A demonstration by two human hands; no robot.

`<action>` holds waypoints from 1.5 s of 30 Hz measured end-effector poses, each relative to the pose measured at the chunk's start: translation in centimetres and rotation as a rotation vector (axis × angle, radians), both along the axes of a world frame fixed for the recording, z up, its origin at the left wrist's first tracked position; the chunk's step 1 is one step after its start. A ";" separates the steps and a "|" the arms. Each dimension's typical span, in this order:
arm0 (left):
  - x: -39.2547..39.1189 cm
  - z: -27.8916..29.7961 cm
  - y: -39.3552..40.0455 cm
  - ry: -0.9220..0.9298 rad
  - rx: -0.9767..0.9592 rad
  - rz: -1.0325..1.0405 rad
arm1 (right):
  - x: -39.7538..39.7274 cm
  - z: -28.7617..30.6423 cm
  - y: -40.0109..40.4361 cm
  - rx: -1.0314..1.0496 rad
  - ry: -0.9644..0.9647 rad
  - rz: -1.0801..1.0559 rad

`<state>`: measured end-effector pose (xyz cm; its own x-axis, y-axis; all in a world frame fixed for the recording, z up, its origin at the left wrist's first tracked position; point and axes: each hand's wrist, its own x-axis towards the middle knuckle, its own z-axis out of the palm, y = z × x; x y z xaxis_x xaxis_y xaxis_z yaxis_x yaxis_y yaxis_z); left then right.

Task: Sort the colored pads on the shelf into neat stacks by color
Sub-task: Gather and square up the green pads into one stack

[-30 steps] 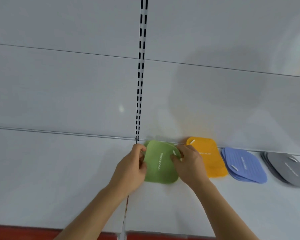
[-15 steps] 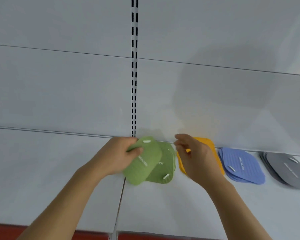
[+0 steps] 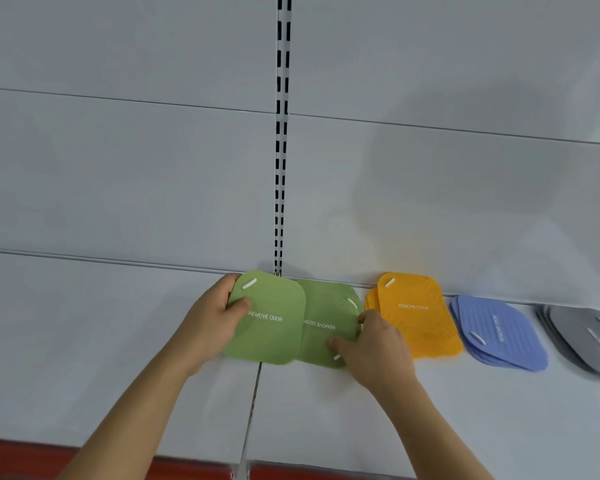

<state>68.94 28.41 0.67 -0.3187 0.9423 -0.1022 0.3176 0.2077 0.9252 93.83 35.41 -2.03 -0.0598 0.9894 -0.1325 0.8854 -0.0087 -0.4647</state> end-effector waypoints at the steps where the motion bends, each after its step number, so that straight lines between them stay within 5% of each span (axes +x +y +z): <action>1: 0.0 0.0 0.0 -0.008 0.006 0.003 | -0.1 0.0 -0.1 0.009 0.064 -0.028; 8: -0.5 0.8 0.6 -0.137 0.064 0.055 | 0.2 0.3 -1.2 0.224 0.241 -0.012; 11: -0.8 0.8 0.9 -0.207 0.062 0.066 | 2.5 3.3 -1.1 0.395 0.246 0.159; 17: 0.5 2.2 1.6 -0.319 0.054 -0.050 | 4.2 11.8 -0.9 0.419 0.088 0.688; 22: 3.5 3.0 1.2 -0.392 0.014 -0.257 | 0.0 11.7 0.6 0.418 0.093 0.879; 25: 4.4 2.4 0.4 -0.475 0.015 -0.347 | -1.4 9.7 1.1 0.476 0.104 0.873; 28: 4.3 1.2 -0.1 -0.352 0.070 -0.348 | -1.3 8.3 0.2 0.503 0.193 0.784; 34: 3.8 0.4 -0.4 -0.328 0.044 -0.227 | 1.2 3.5 -1.1 0.345 0.359 0.384; 41: 4.0 1.0 -0.5 -0.484 0.072 -0.223 | 2.0 5.5 -0.7 0.683 0.259 0.632; 45: 4.1 0.4 -0.4 -0.675 0.099 -0.227 | 1.6 5.8 0.8 0.630 0.242 0.737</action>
